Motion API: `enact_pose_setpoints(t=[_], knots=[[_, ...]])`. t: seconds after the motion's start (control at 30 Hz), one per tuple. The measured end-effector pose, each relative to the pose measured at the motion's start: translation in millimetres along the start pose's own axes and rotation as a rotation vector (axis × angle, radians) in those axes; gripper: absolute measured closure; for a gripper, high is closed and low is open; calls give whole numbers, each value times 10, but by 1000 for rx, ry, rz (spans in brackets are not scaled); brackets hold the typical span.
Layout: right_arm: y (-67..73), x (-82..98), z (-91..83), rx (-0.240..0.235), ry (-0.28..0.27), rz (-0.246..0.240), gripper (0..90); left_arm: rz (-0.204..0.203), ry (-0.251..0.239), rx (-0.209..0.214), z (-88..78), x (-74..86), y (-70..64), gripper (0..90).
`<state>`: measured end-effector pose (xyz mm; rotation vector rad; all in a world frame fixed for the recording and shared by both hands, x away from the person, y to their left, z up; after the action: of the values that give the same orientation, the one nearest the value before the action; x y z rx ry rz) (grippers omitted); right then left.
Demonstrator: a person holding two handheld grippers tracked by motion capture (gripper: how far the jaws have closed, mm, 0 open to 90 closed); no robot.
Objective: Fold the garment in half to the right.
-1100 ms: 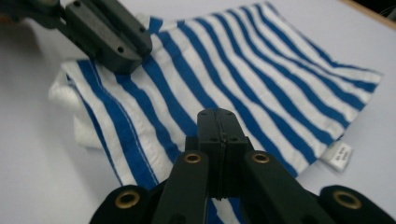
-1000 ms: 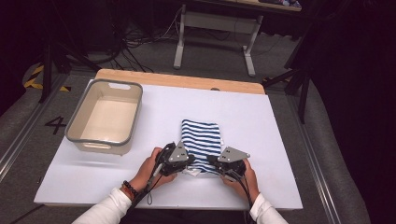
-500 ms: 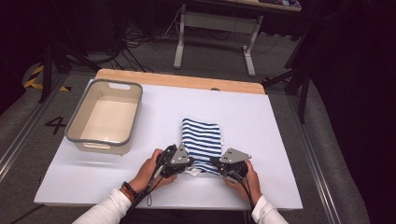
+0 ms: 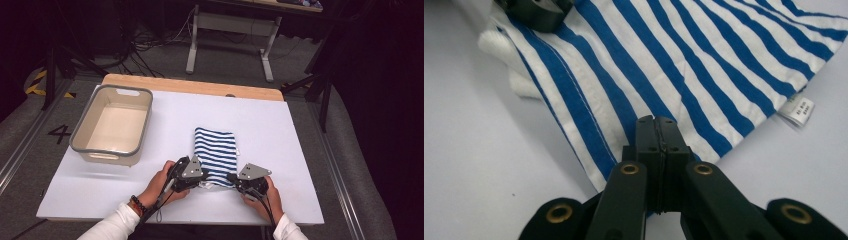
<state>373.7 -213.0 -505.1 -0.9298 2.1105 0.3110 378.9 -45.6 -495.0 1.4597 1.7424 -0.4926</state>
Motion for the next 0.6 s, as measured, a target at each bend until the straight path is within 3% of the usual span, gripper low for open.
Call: enact_pose_setpoints(t=[0.2, 0.47, 0.6], knots=[[-64, 1, -42, 17, -4, 17, 897, 6, -27, -40, -89, -44, 28, 797], [-121, -122, -196, 24, -114, 38, 872, 5, -92, -107, -302, -90, 131, 733], [-148, -204, -313, 21, -195, 50, 832, 5, -112, -138, -378, -88, 180, 623]])
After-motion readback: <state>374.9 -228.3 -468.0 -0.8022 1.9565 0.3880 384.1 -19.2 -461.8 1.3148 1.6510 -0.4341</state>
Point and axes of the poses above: each handheld gripper's, and its own axes: z roughly forward along the jaws, x roughly out of its underside, y roughly to its left, the point moved 7 cm from there along z, roughly forward along the jaws, and after that the axes turned 7 degrees about z, right-handed, at the moved point
